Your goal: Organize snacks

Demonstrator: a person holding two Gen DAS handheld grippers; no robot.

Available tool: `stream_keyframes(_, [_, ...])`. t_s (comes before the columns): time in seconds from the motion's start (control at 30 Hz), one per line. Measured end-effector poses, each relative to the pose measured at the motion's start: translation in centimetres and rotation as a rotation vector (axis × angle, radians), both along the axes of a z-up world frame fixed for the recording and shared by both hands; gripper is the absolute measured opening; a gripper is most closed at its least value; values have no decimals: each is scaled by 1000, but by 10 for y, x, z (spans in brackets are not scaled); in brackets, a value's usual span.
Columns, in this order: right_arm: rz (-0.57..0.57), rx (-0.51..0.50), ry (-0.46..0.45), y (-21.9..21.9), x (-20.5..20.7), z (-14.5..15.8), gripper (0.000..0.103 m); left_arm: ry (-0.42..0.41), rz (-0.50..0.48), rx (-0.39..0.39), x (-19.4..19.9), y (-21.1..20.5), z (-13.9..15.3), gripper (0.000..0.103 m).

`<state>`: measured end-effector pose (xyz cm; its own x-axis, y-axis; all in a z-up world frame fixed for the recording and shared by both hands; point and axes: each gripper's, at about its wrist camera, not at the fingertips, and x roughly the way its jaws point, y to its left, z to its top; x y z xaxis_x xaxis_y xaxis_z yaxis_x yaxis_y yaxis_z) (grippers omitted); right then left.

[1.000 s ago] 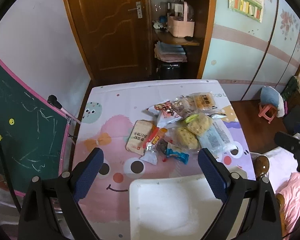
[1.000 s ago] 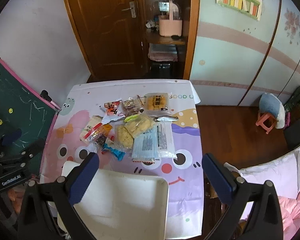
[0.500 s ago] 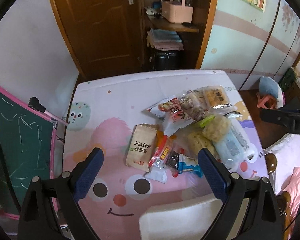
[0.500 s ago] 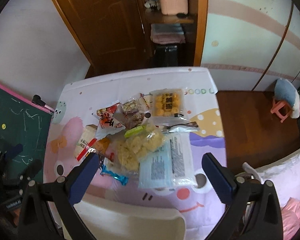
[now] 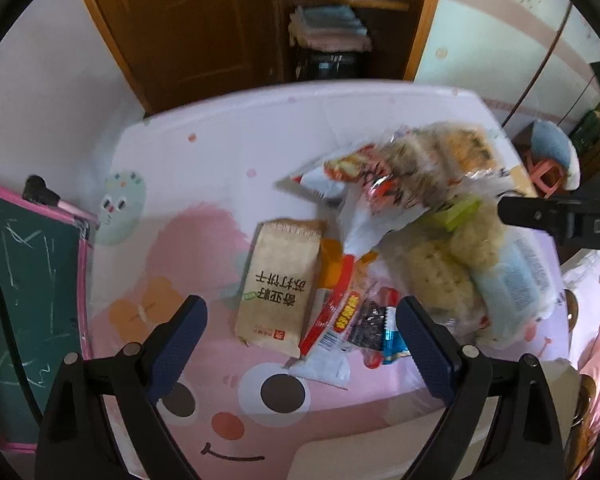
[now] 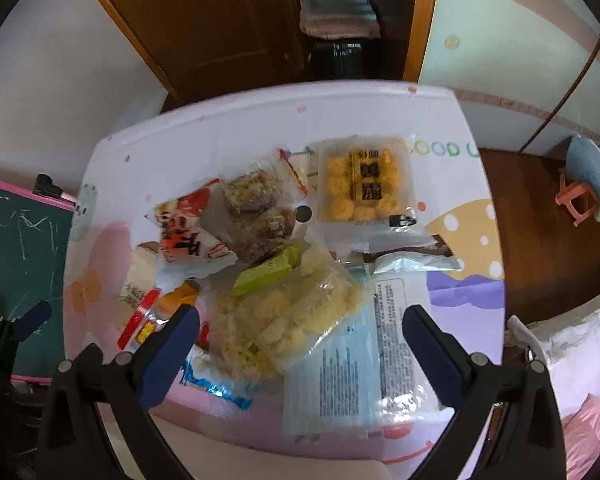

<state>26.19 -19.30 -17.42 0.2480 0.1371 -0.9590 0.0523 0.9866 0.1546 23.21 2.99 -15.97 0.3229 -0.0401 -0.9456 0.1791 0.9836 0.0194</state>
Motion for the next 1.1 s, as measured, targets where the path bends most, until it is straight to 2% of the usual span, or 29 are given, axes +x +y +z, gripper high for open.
stream_keyframes(0.2, [-6,-2,51,5,14,-27,100,93,11,-24,17,-3,-39,95])
stream_keyframes(0.47, [-26,-23,95,2,20,-47,99,158,0,-21,29,-9,-70,95])
stream_keyframes(0.53, [-22,-19,113,3,23,-53,99,168,-6,-10,31,-13,-76,91])
stream_keyframes(0.63, [-18,-8,126,7,26,-60,99,192,-9,-39,34,-17,-83,78])
stream_keyframes(0.73, [-24,-1,132,9,27,-64,95,217,-19,-98,37,-22,-86,59])
stream_keyframes(0.77, [-25,7,136,9,27,-65,92,219,-25,-111,35,-26,-86,50])
stream_keyframes(0.83, [-19,7,143,11,28,-65,81,220,-37,-110,35,-32,-85,43])
stream_keyframes(0.87, [-15,1,142,12,28,-65,73,219,-48,-111,34,-35,-84,34])
stream_keyframes(0.9, [-12,-5,140,14,28,-64,65,218,-55,-117,33,-39,-83,22])
stream_keyframes(0.97, [-14,6,141,14,28,-63,54,205,-63,-124,30,-44,-78,9])
stream_keyframes(1.0, [-12,3,137,15,28,-62,52,198,-67,-117,29,-47,-75,5])
stream_keyframes(1.1, [2,-11,115,17,20,-56,48,194,-63,-120,27,-51,-69,3])
